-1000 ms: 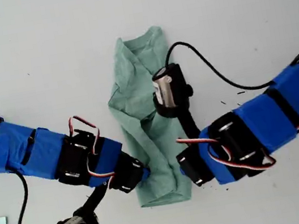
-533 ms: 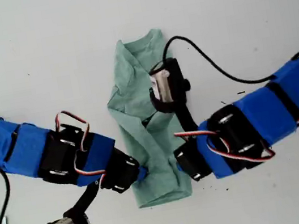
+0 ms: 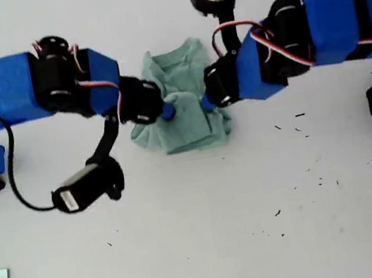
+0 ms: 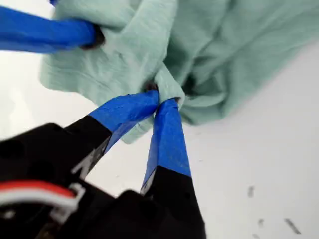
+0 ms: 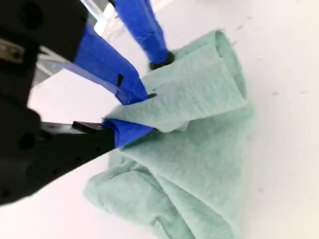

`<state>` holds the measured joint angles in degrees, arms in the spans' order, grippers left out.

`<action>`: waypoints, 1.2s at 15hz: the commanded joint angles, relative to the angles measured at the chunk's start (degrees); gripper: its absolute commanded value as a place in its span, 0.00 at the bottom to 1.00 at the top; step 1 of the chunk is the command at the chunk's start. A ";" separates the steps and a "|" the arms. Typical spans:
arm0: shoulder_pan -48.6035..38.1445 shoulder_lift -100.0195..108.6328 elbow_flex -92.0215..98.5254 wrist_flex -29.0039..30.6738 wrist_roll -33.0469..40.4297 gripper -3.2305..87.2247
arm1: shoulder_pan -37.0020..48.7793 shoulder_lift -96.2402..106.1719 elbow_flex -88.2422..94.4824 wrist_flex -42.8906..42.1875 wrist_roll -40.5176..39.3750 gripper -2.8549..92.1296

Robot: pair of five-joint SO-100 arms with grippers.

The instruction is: Fold t shirt

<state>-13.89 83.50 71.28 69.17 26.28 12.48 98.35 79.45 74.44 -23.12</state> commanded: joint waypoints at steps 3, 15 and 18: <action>-14.41 0.44 -1.05 1.41 4.31 0.03 | 12.83 -0.62 -5.27 -2.81 -11.07 0.09; -29.36 -9.76 -3.08 -1.85 16.26 0.33 | 26.10 7.91 6.15 -0.44 -13.27 0.35; -31.82 -14.50 -5.10 1.85 20.57 0.30 | 25.40 17.05 16.61 -3.43 -12.22 0.31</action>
<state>-44.30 67.76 69.17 68.55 44.74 37.79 108.90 94.39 72.77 -36.12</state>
